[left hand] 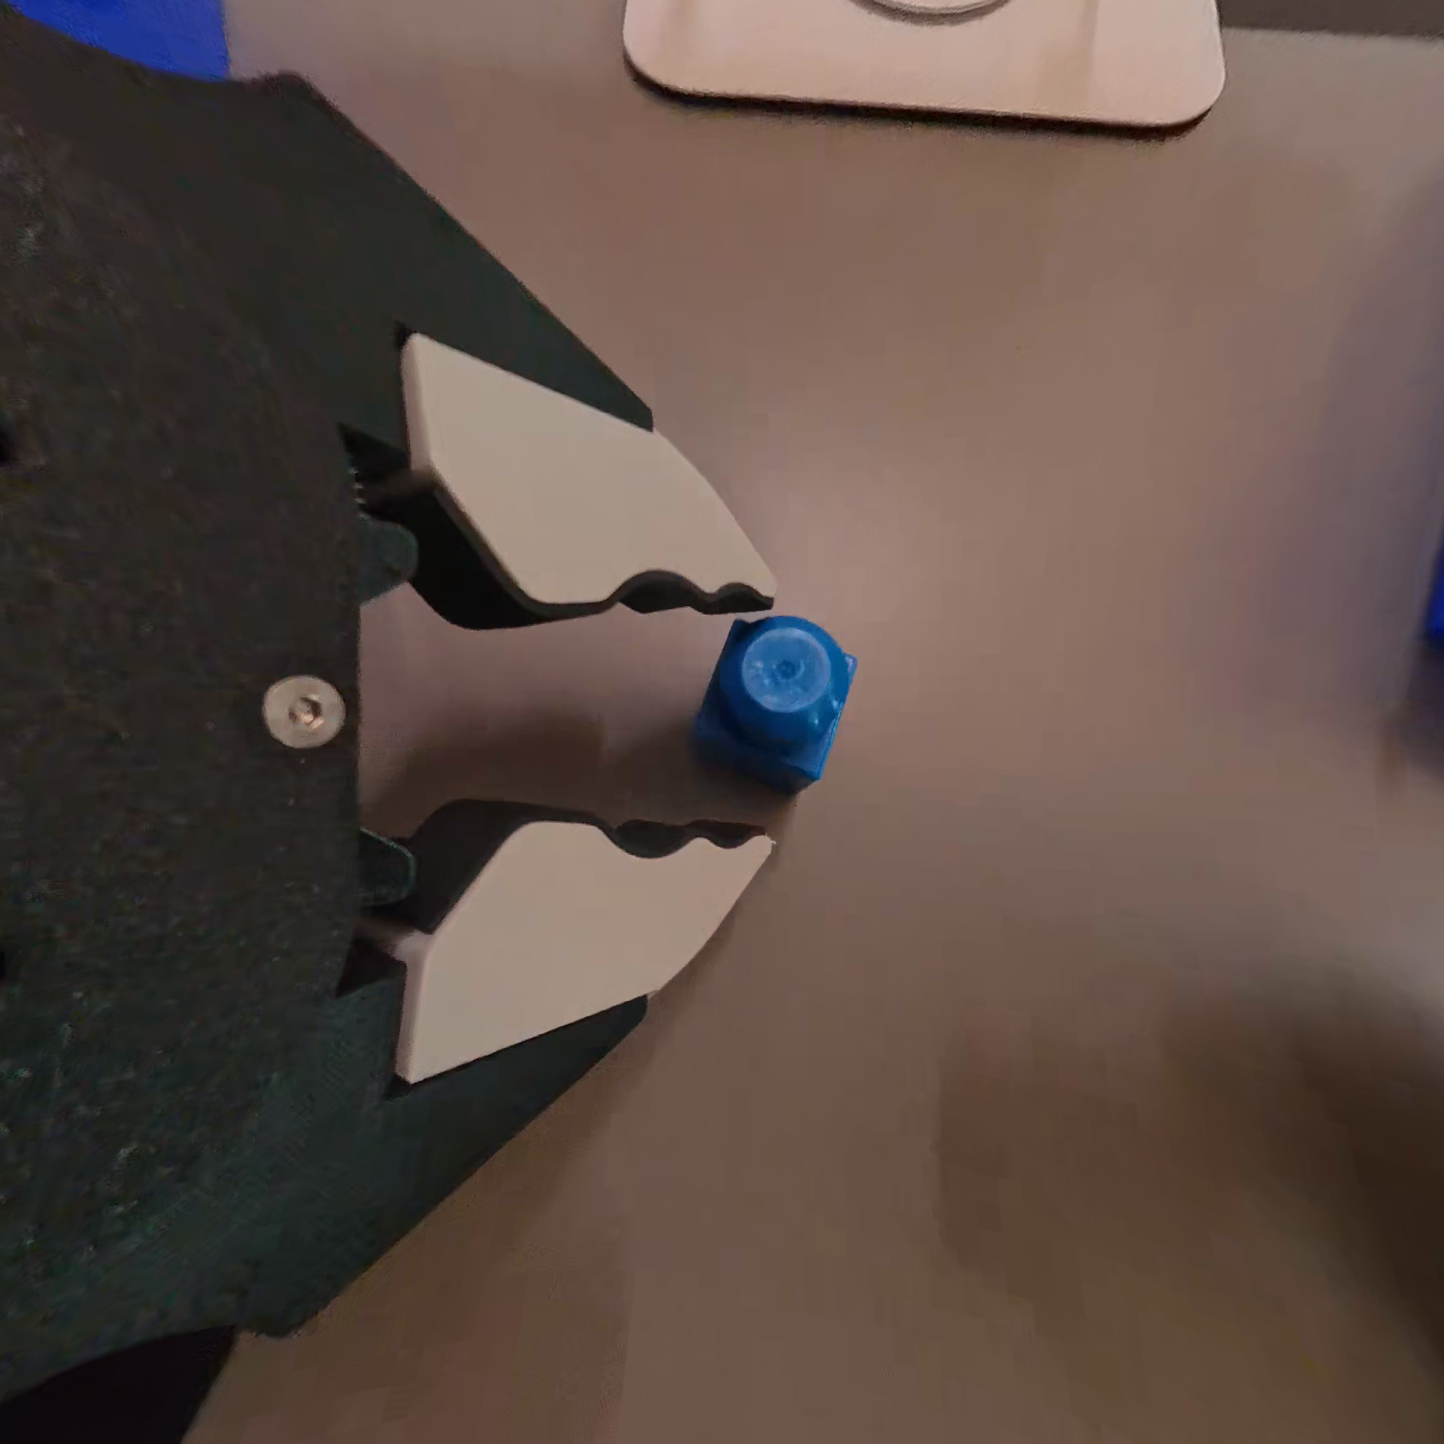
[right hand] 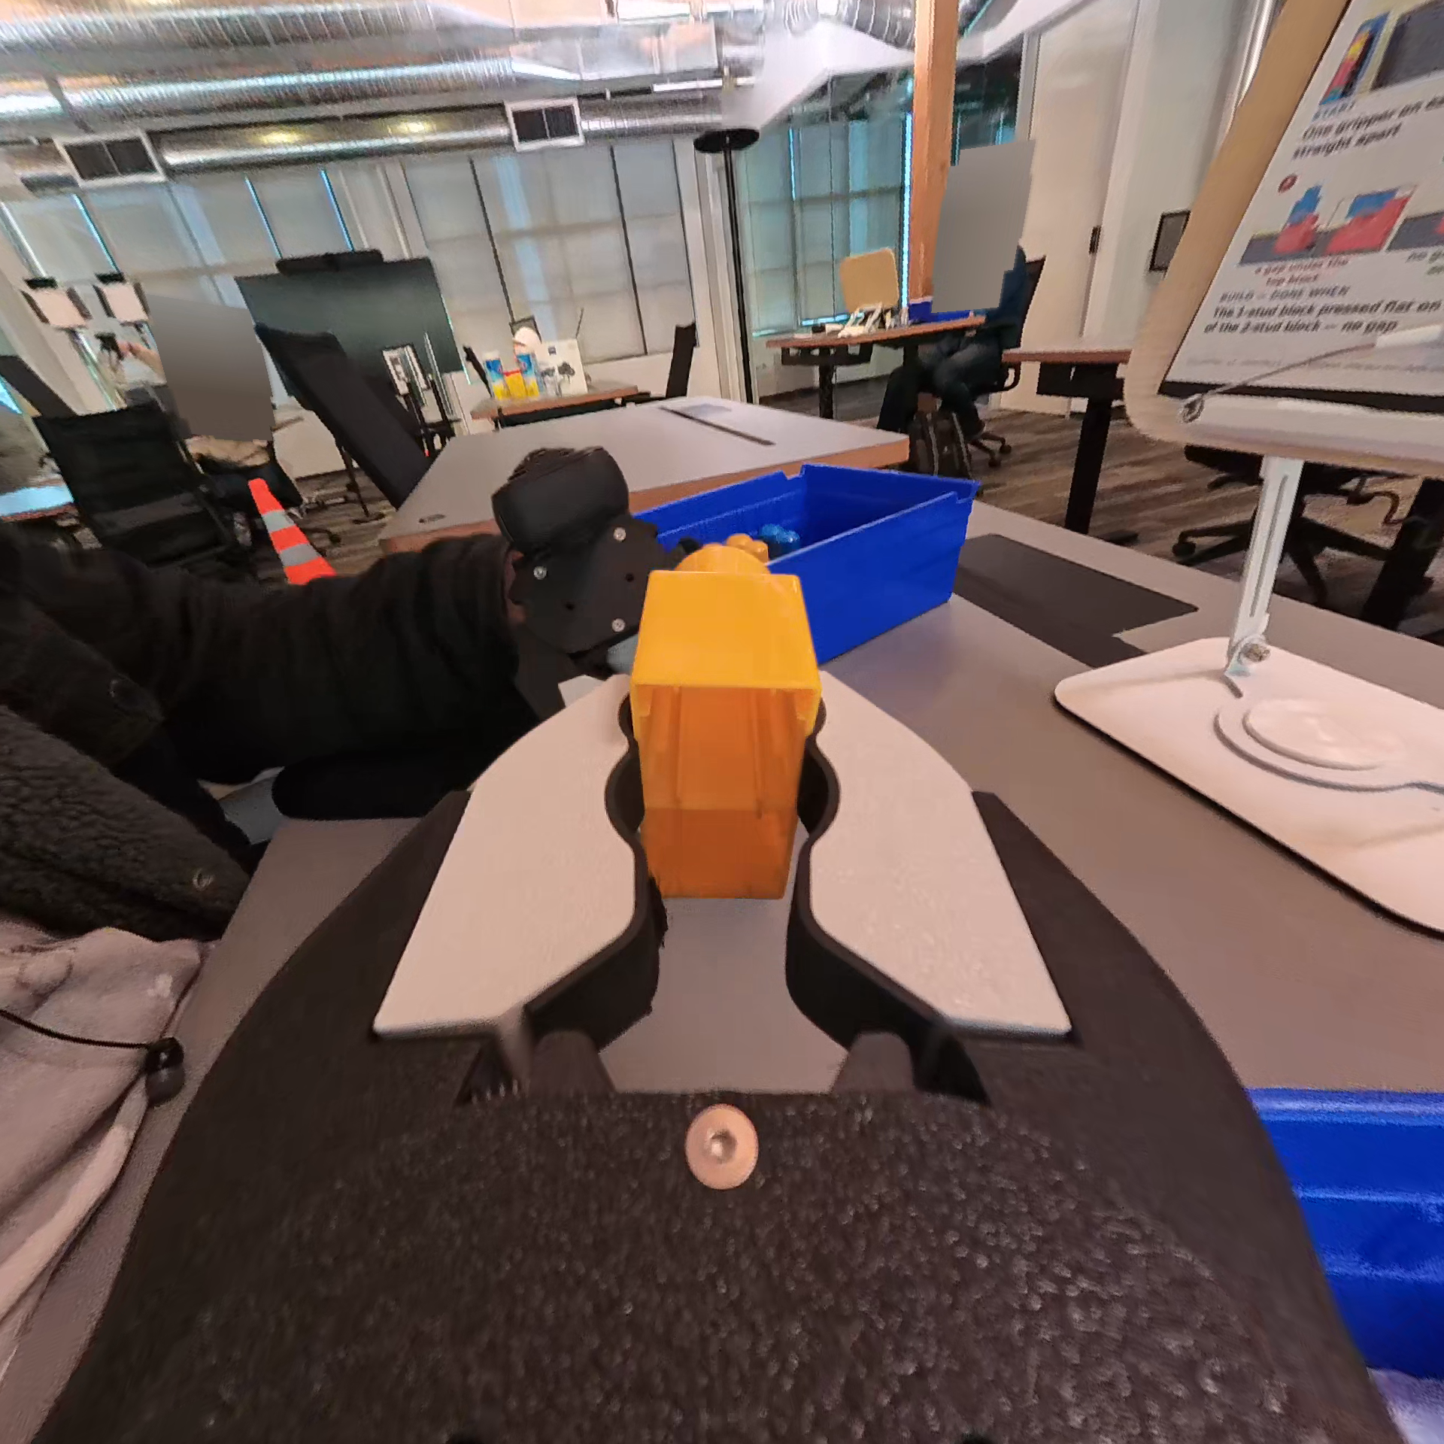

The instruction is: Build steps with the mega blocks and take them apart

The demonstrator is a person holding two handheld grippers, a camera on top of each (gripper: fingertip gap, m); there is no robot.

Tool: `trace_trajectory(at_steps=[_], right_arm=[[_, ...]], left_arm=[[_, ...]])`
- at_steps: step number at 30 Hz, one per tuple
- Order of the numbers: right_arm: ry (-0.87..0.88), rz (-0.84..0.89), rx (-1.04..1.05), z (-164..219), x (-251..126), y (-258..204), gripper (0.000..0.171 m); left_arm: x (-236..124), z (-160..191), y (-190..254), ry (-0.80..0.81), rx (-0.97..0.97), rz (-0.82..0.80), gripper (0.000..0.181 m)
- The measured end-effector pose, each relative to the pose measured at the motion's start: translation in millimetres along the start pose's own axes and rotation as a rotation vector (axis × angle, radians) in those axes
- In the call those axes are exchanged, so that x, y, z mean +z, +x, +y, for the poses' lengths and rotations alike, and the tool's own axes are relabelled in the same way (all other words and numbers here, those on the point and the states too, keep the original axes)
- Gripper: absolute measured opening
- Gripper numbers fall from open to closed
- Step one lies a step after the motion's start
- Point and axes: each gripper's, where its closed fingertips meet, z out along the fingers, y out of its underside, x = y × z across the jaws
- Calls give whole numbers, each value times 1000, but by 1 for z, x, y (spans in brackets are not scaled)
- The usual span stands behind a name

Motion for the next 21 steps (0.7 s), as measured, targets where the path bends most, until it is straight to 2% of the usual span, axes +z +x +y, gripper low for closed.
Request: trace_trajectory(at_steps=[7,10,15,21], right_arm=[[-33,5,13,8,1,5,36],[-34,8,9,8,0,5,36],[-37,13,4,7,-1,6,36],[-13,13,1,2,-5,7,36]], left_arm=[[11,7,-4,-283,178,118,50],[15,14,0,-370,242,155,38],[13,7,2,-301,237,170,37],[-29,-36,-14,52,94,139,37]])
